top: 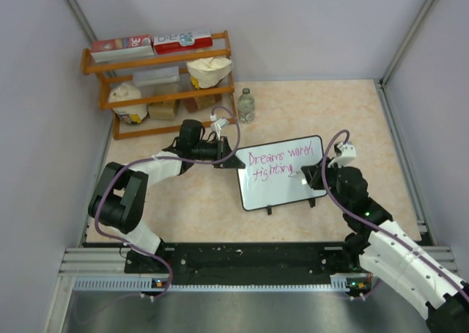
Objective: Write a sentence on the whiteboard
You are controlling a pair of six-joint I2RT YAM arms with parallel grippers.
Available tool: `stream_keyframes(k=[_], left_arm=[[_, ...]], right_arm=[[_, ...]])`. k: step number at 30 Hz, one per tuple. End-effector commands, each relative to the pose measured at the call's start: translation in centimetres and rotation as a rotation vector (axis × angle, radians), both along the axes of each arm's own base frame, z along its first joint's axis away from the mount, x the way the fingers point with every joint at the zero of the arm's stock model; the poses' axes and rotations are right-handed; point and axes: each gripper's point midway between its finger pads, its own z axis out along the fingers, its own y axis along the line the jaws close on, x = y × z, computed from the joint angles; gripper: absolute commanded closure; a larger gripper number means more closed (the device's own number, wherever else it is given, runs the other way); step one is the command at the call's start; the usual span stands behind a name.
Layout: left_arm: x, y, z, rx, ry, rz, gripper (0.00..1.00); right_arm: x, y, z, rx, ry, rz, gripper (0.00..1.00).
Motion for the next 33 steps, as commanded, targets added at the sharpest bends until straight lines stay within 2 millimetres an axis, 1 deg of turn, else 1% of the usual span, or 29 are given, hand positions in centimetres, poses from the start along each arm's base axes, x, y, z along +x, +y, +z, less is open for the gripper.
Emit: stream_keyframes(k=[1,4,5,10,13,14,16,17,21,25,26,29,30,33], left_arm=[[2.3,0.9,-0.7,0.079,-0.075,0.098,1.0],[2.3,0.9,-0.6,0.078,-0.075,0.097,1.0],[2.3,0.9,-0.6,0.078,-0.076,0.098,1.0],[2.3,0.9,-0.5,0.079,-0.078,0.098,1.0],[2.3,0.9,-0.5,0.08,-0.079,0.099,1.0],[2.3,0.9,-0.5,0.08,-0.081,0.098,1.0],[2.3,0.9,-0.5,0.08,-0.081,0.098,1.0],[2.3,1.0,-0.5,0.081,-0.079,0.098,1.0],[2.3,0.9,-0.5,0.079,-0.079,0.097,1.0],[2.3,0.9,-0.5,0.079,-0.081,0.099,1.0],[2.3,0.9,-0.5,0.08,-0.079,0.099,1.0],[2.3,1.0,-0.4,0.079,-0.081,0.099,1.0],[2.3,0.9,-0.4,0.079,-0.082,0.099,1.0],[2.3,0.9,-0.4,0.078,-0.084,0.099,1.0]], right_arm=[[-0.6,-0.2,-2.8,-0.027,0.081,0.005,1.0],[-0.3,0.1,-2.4,-0.007,0.071,0.004,1.0],[-0.1,0.2,-1.8,0.006,0.055,0.005,1.0],[0.6,0.7,-0.9,0.029,0.049,0.001,1.0],[0.6,1.1,0.9,0.063,0.015,0.017,1.0],[0.5,1.2,2.1,0.088,-0.014,0.024,1.0],[0.3,1.4,3.5,0.116,-0.046,0.036,1.0],[0.2,1.5,5.0,0.136,-0.078,0.046,1.0],[0.2,1.2,7.1,0.148,-0.118,0.049,1.0],[0.6,0.2,7.6,0.142,-0.127,0.031,1.0],[0.9,-0.5,7.6,0.136,-0.128,0.012,1.0],[1.2,-1.8,7.1,0.113,-0.122,-0.026,1.0],[1.5,-2.7,6.9,0.098,-0.125,-0.053,1.0],[1.6,-3.5,6.6,0.047,-0.129,-0.072,1.0]])
